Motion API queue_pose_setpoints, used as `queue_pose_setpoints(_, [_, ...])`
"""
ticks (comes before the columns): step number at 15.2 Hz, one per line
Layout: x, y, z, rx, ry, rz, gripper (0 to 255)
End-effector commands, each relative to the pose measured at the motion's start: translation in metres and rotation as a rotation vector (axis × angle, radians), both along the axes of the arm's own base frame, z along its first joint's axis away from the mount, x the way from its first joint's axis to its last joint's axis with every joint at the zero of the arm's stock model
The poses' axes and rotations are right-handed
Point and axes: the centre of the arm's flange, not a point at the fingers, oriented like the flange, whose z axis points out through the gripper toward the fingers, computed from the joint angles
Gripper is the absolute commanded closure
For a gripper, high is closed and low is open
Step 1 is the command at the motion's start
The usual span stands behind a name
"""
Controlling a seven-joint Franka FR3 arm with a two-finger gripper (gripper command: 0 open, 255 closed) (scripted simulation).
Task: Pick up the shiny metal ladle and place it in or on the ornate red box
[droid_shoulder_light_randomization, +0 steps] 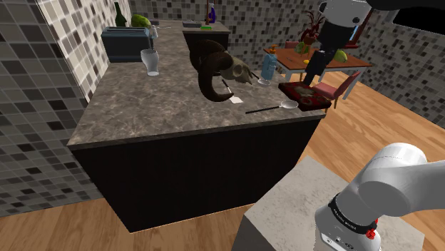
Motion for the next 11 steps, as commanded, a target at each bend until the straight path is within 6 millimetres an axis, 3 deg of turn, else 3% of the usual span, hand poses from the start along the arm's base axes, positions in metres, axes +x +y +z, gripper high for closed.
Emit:
queue_pose_setpoints(1, [0.000,0.000,0.000,0.000,0.000,0.000,0])
queue_pose_setpoints(11, [0.053,-0.098,-0.085,0.048,0.020,0.344,0])
